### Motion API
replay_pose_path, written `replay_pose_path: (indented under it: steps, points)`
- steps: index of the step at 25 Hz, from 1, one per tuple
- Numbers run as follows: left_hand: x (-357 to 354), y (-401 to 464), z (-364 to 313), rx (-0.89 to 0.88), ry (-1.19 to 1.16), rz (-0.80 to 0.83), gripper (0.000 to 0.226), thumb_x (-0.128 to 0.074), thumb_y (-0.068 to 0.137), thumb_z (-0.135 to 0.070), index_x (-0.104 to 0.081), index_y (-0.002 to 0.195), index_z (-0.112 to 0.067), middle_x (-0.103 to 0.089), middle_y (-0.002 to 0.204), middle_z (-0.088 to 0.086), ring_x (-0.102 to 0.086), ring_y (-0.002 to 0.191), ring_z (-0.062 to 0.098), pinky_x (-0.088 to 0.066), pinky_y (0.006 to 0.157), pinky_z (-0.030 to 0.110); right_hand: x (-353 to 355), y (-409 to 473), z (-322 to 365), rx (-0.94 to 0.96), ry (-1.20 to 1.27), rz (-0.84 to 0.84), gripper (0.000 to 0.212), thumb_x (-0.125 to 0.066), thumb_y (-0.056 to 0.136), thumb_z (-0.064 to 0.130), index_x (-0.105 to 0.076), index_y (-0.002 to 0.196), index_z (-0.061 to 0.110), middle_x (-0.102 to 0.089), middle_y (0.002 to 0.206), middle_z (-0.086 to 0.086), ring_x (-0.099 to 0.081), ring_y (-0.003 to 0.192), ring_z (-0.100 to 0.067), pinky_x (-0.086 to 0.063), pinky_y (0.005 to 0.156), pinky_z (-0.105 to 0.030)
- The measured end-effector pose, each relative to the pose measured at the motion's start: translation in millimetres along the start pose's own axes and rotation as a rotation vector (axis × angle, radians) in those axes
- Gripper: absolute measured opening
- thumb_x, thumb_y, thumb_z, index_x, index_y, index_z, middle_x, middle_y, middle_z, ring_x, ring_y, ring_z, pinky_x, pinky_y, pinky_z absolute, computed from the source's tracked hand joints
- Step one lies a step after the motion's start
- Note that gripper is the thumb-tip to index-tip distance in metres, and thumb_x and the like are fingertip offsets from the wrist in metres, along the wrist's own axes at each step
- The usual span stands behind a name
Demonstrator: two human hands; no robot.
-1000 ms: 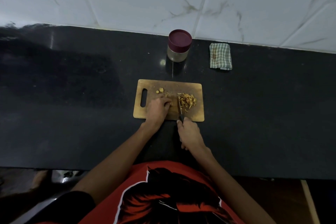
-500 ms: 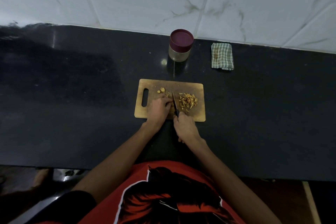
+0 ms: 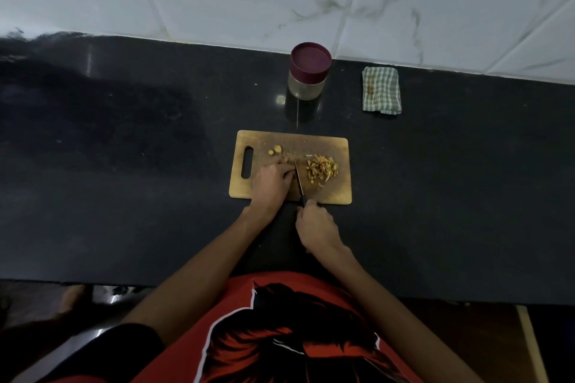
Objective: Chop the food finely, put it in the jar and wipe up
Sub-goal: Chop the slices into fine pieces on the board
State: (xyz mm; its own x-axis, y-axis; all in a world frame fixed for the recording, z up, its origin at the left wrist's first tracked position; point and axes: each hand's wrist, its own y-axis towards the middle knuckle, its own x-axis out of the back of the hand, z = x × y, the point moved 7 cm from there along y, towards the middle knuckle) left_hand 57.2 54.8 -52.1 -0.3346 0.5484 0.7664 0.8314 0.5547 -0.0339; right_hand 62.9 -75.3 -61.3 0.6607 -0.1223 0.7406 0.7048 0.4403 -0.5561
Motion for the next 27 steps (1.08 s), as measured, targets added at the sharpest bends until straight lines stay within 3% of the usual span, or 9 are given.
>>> replay_pose_path:
  steps: [11, 13, 15, 18, 27]
  points:
    - [2, -1, -2, -0.02, 0.016, -0.007, 0.02, -0.057, 0.092, -0.013, -0.07, 0.107, -0.012, -0.063, 0.111, 0.003, -0.061, 0.094, 0.017, -0.049, 0.08, 0.03, 7, 12, 11, -0.018, 0.017, -0.027, 0.029, -0.038, 0.105, 0.025, -0.051, 0.119, 0.004, -0.061, 0.117, -0.017, -0.061, 0.105, -0.032, -0.045, 0.074, -0.038]
    - [3, -2, -2, -0.015, 0.004, -0.023, 0.019, -0.058, 0.091, -0.013, -0.071, 0.105, -0.012, -0.064, 0.109, 0.003, -0.061, 0.093, 0.017, -0.049, 0.078, 0.03, 6, 9, 5, -0.017, 0.028, -0.027, 0.029, -0.037, 0.105, 0.027, -0.051, 0.115, 0.005, -0.061, 0.113, -0.016, -0.063, 0.098, -0.03, -0.047, 0.069, -0.037]
    - [3, -2, -1, -0.013, 0.005, -0.029, 0.019, -0.059, 0.091, -0.013, -0.071, 0.105, -0.011, -0.064, 0.108, 0.003, -0.061, 0.092, 0.018, -0.05, 0.078, 0.03, 8, 6, -4, -0.026, 0.048, -0.028, 0.029, -0.035, 0.105, 0.03, -0.051, 0.112, 0.006, -0.062, 0.104, -0.013, -0.066, 0.078, -0.025, -0.051, 0.057, -0.034]
    - [1, 0, 2, -0.01, 0.001, -0.041, 0.019, -0.06, 0.09, -0.015, -0.071, 0.105, -0.011, -0.064, 0.107, 0.003, -0.061, 0.091, 0.018, -0.051, 0.079, 0.033, 13, 2, -14, -0.064, 0.102, -0.007, 0.027, -0.035, 0.105, 0.032, -0.05, 0.108, 0.009, -0.063, 0.093, -0.01, -0.065, 0.054, -0.019, -0.045, 0.039, -0.026]
    - [2, 0, 6, -0.057, -0.078, -0.03, 0.02, -0.059, 0.091, -0.012, -0.069, 0.108, -0.009, -0.062, 0.106, 0.004, -0.059, 0.091, 0.012, -0.051, 0.083, 0.029, 12, -1, -9, -0.042, 0.153, 0.052, 0.026, -0.035, 0.105, 0.034, -0.048, 0.108, 0.011, -0.065, 0.089, -0.011, -0.064, 0.051, -0.018, -0.044, 0.039, -0.025]
